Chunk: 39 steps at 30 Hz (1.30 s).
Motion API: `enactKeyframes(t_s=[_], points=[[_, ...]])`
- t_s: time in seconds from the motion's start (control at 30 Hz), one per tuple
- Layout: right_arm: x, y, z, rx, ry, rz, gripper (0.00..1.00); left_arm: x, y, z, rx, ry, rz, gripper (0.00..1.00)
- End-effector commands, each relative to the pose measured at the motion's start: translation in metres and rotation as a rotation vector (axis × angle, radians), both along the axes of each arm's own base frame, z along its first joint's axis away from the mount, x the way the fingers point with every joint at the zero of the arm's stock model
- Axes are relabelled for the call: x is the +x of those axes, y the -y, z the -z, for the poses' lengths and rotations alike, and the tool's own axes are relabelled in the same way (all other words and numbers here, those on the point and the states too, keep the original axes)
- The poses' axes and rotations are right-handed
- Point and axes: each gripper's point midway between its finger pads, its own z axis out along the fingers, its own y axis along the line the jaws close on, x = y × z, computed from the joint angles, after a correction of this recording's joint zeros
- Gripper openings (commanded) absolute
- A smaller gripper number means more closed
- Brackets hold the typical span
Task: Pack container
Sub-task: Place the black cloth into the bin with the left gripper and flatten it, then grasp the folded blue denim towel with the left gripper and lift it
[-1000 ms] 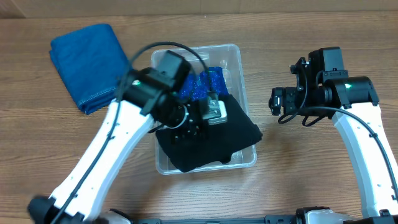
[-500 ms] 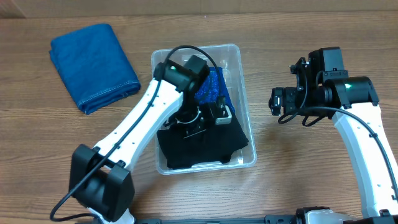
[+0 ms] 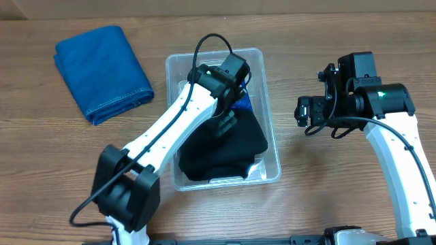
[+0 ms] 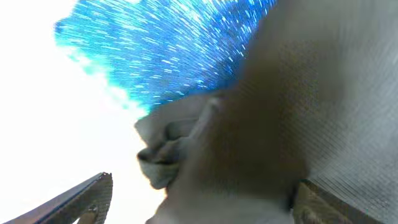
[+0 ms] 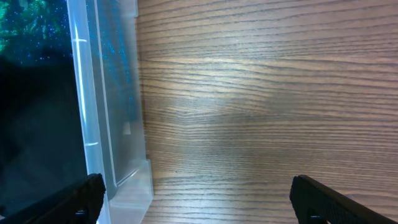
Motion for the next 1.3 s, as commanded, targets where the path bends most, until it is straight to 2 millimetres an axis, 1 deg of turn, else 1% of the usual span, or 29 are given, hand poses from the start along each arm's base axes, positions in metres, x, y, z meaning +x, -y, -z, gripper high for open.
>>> enactKeyframes(t_s=[0.0, 0.03, 0.07, 0.1, 0.13, 0.2, 0.27, 0.33, 0.4, 0.47, 0.53, 0.57, 0.6, 0.63, 0.67, 0.7, 0.77, 0.8, 0.83, 0.87, 0.9, 0.97, 1.0, 1.03, 1.07, 1.1, 1.17, 1.2, 1.27], points=[[0.004, 0.000, -0.008, 0.011, 0.027, 0.007, 1.00, -0.013, 0.005, -0.074, -0.130, 0.140, -0.058, 0.35], [0.005, 0.000, -0.008, 0.011, 0.029, 0.007, 1.00, -0.022, 0.003, -0.077, -0.152, 0.118, -0.091, 0.09], [0.005, 0.000, -0.008, 0.011, 0.029, 0.007, 1.00, -0.026, -0.001, -0.075, -0.150, 0.100, -0.136, 0.04], [0.005, 0.000, -0.008, 0.011, 0.030, 0.007, 1.00, -0.031, -0.003, -0.067, -0.154, 0.063, -0.157, 0.04], [0.005, 0.000, -0.008, 0.011, 0.029, 0.007, 1.00, -0.033, 0.001, -0.048, -0.166, 0.029, -0.173, 0.04], [0.005, 0.000, -0.008, 0.011, 0.029, 0.007, 1.00, -0.036, 0.001, -0.028, -0.165, 0.008, -0.215, 0.04], [0.005, 0.000, -0.008, 0.011, 0.029, 0.007, 1.00, -0.044, 0.003, -0.001, -0.179, -0.044, -0.244, 0.04], [0.005, 0.000, -0.008, 0.011, 0.029, 0.007, 1.00, -0.058, 0.013, 0.033, -0.228, -0.137, -0.257, 0.04], [0.005, 0.000, -0.008, 0.012, 0.029, 0.007, 1.00, -0.062, 0.010, 0.063, -0.221, -0.177, -0.312, 0.04], [0.004, 0.000, -0.008, 0.011, 0.025, 0.007, 1.00, -0.068, 0.006, 0.086, -0.202, -0.234, -0.352, 0.04], [0.003, 0.000, -0.007, 0.011, 0.020, 0.007, 1.00, -0.078, 0.011, 0.102, -0.213, -0.321, -0.360, 0.04], [0.003, 0.000, -0.007, 0.011, 0.020, 0.007, 1.00, -0.078, 0.013, 0.102, -0.219, -0.329, -0.356, 0.04], [0.003, 0.000, -0.007, 0.011, 0.022, 0.007, 1.00, -0.075, 0.016, 0.096, -0.227, -0.319, -0.349, 0.04], [0.004, 0.000, -0.008, 0.011, 0.025, 0.007, 1.00, -0.069, 0.018, 0.085, -0.240, -0.294, -0.339, 0.04], [0.004, 0.000, -0.008, 0.011, 0.027, 0.007, 1.00, -0.062, 0.022, 0.068, -0.262, -0.258, -0.318, 0.04], [0.004, 0.000, -0.008, 0.011, 0.026, 0.007, 1.00, -0.051, 0.024, 0.041, -0.289, -0.196, -0.307, 0.04], [0.002, 0.000, -0.007, 0.010, 0.018, 0.008, 1.00, -0.034, 0.017, -0.009, -0.323, -0.071, -0.312, 0.07], [0.000, 0.001, -0.006, 0.009, 0.011, 0.008, 1.00, -0.025, 0.007, -0.041, -0.344, 0.007, -0.332, 0.34], [0.000, 0.001, -0.006, 0.007, 0.009, 0.008, 1.00, -0.019, -0.005, -0.067, -0.365, 0.066, -0.359, 0.68], [0.000, 0.001, -0.006, 0.005, 0.008, 0.009, 1.00, -0.013, -0.021, -0.090, -0.390, 0.123, -0.407, 0.90], [0.000, 0.001, -0.006, 0.005, 0.009, 0.009, 1.00, -0.009, -0.040, -0.109, -0.418, 0.174, -0.454, 1.00], [0.001, 0.002, -0.006, 0.003, 0.012, 0.010, 1.00, -0.001, -0.091, -0.136, -0.456, 0.261, -0.585, 1.00], [0.001, 0.002, -0.006, 0.003, 0.013, 0.010, 1.00, 0.003, -0.121, -0.142, -0.470, 0.290, -0.679, 1.00], [0.001, 0.002, -0.006, 0.003, 0.012, 0.010, 1.00, 0.005, -0.140, -0.144, -0.479, 0.302, -0.735, 1.00], [0.001, 0.002, -0.006, 0.003, 0.012, 0.010, 1.00, 0.011, -0.175, -0.145, -0.504, 0.317, -0.835, 1.00], [0.001, 0.002, -0.006, 0.003, 0.013, 0.010, 1.00, 0.017, -0.210, -0.143, -0.537, 0.329, -0.930, 1.00], [0.001, 0.001, -0.007, 0.007, 0.015, 0.008, 1.00, 0.027, -0.260, -0.136, -0.604, 0.338, -1.034, 1.00], [0.002, 0.001, -0.007, 0.008, 0.016, 0.009, 1.00, 0.031, -0.280, -0.130, -0.622, 0.341, -1.074, 1.00], [0.002, 0.001, -0.007, 0.008, 0.018, 0.008, 1.00, 0.042, -0.320, -0.107, -0.667, 0.323, -1.166, 1.00]])
